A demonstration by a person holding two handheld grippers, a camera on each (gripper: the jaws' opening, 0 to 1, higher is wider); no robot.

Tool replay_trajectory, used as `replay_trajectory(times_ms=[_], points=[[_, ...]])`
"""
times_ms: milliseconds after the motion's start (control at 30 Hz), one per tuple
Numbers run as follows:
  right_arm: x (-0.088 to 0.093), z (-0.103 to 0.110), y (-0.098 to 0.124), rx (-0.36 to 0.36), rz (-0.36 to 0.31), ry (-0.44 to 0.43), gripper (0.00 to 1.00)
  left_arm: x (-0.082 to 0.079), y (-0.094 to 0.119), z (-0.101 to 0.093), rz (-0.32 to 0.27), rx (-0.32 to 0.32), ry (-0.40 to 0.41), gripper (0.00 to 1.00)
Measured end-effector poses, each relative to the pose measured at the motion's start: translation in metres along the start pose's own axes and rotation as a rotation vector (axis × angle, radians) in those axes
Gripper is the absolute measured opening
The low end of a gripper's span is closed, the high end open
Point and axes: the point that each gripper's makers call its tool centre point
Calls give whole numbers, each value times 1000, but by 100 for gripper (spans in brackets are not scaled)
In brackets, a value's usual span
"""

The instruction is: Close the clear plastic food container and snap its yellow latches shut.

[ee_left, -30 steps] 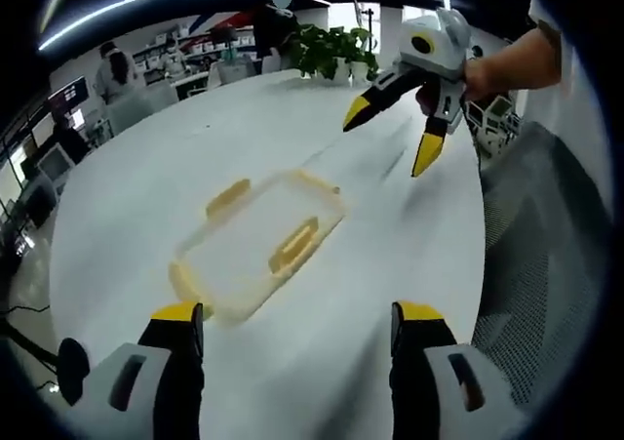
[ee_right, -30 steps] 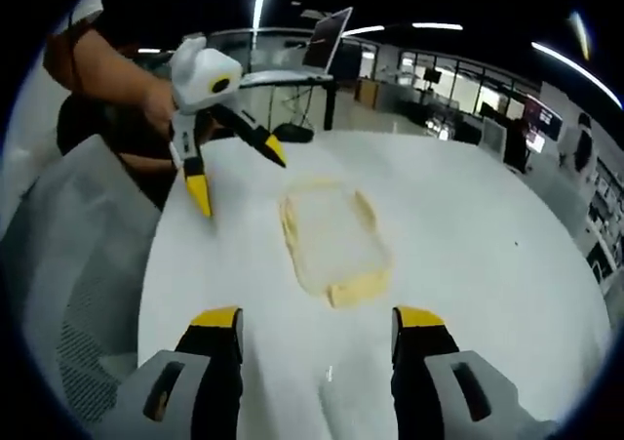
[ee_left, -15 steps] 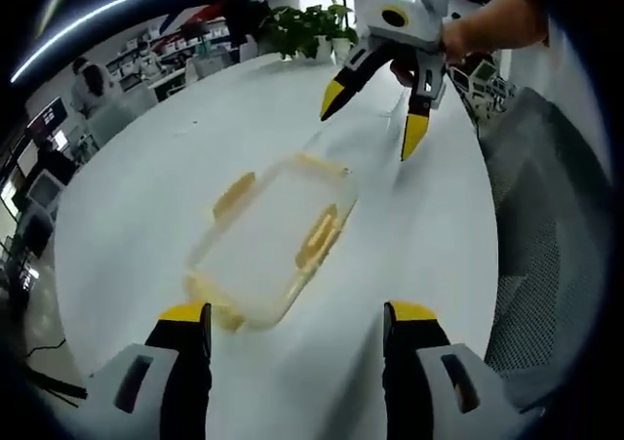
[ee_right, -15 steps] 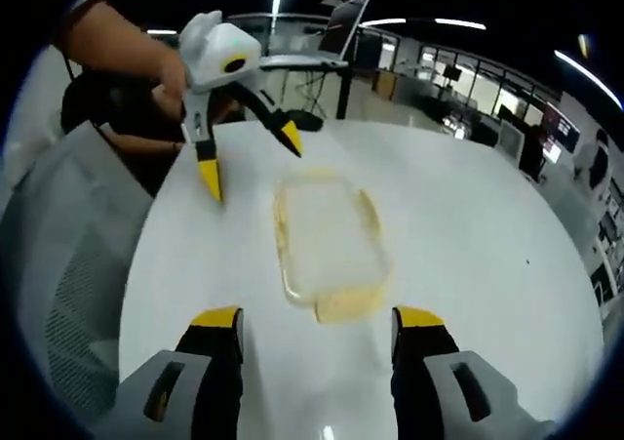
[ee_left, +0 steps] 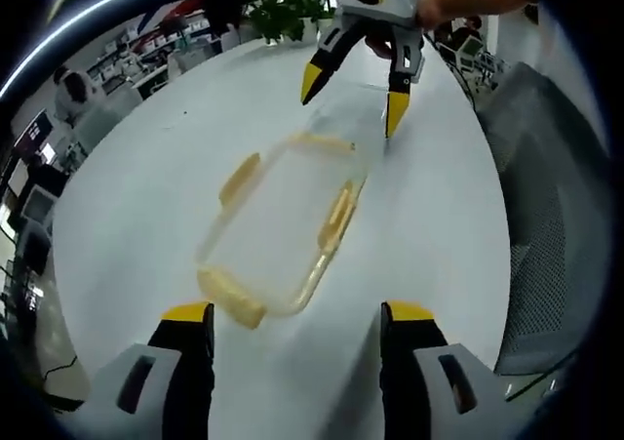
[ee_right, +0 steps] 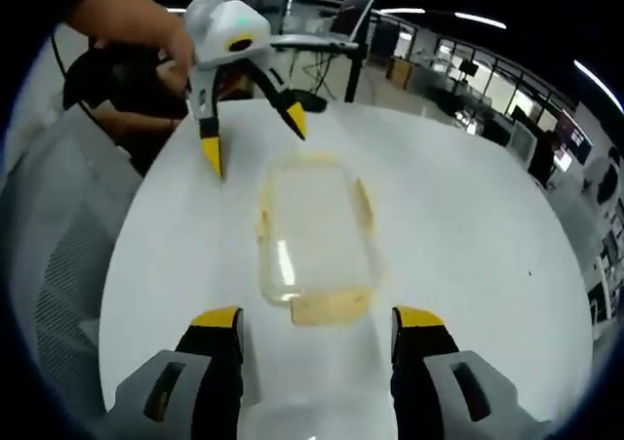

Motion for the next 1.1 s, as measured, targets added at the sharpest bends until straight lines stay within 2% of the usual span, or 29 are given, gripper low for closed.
replay_trajectory(times_ms=[500, 667, 1100], points=[[4, -3, -17, -25, 97, 26, 61, 5, -6, 24, 70, 40, -129, 68], [4, -4, -22, -37, 109, 27, 61, 6, -12, 27, 96, 73, -187, 60], [10, -11, -33, -70, 179, 32, 60, 8, -19, 41, 124, 136, -259, 56]])
Point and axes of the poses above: the point that each gripper's makers call its tool centre point, and the gripper's own axes: y roughly backward along the fingers, z roughly to its left, x roughly out of its underside, and after that the axes turned 10 degrees about -y, right-handed
